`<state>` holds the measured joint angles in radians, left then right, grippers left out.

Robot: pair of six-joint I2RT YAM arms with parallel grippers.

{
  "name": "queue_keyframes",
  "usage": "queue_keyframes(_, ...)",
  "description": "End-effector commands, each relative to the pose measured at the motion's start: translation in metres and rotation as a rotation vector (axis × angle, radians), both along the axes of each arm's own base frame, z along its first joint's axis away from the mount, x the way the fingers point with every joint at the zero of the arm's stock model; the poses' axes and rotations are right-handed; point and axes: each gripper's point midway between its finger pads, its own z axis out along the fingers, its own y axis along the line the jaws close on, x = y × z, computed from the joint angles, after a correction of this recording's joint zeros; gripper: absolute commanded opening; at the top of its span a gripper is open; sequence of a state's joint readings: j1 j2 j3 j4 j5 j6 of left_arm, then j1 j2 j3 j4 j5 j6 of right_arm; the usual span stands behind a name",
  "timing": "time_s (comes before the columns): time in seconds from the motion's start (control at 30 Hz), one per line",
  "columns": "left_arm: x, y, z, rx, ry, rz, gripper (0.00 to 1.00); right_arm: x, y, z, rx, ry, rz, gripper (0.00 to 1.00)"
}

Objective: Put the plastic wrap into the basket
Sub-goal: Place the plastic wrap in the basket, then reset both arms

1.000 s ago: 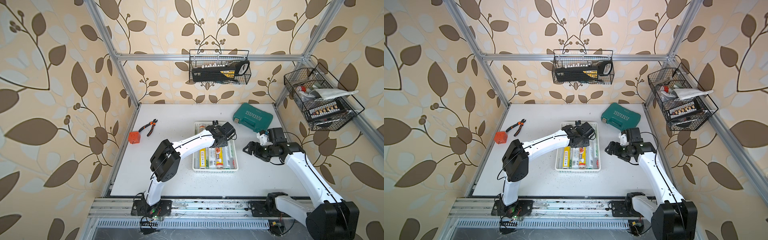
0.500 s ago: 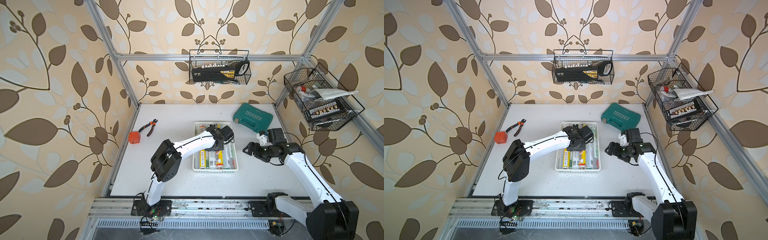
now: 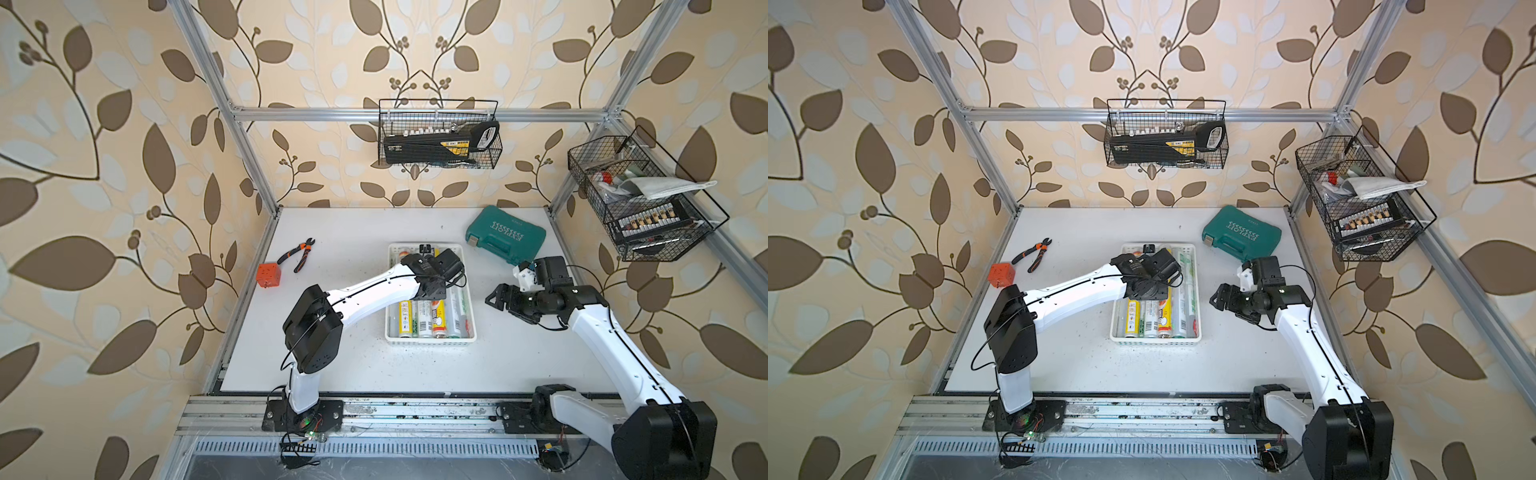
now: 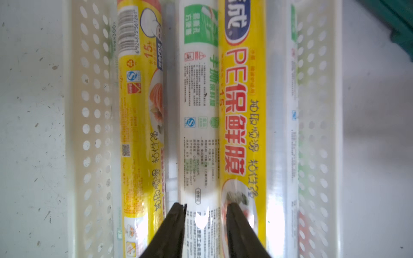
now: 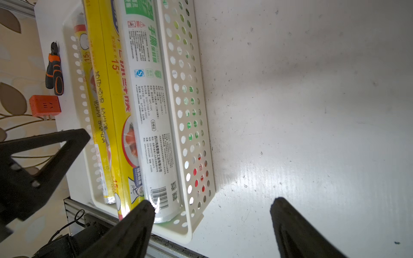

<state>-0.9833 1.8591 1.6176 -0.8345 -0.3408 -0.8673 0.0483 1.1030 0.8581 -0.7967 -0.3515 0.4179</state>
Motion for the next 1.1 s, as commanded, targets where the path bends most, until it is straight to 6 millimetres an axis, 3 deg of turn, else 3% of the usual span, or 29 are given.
queue_keyframes(0.0,0.004,0.012,0.045,-0.02,-0.126,-0.026,0.41,0.0,-0.001,-0.003,-0.006,-0.006,0.006,0.85)
queue_keyframes(0.23,0.015,0.059,0.088,-0.012,-0.285,0.02,0.55,0.008,-0.006,0.001,-0.042,-0.044,-0.006,0.86)
queue_keyframes(0.43,0.026,0.129,0.108,0.051,-0.432,0.125,0.81,0.025,-0.017,0.008,-0.1,-0.137,-0.04,0.89)
queue_keyframes(0.57,0.033,0.192,0.106,0.156,-0.509,0.255,0.98,0.042,-0.037,0.01,-0.204,-0.199,-0.099,0.94)
queue_keyframes(0.8,0.039,0.284,0.088,0.305,-0.597,0.446,0.99,0.076,-0.068,0.002,-0.373,-0.344,-0.19,0.97)
queue_keyframes(1.07,0.039,0.356,0.042,0.339,-0.668,0.562,0.99,0.101,-0.089,-0.01,-0.56,-0.606,-0.189,0.99)
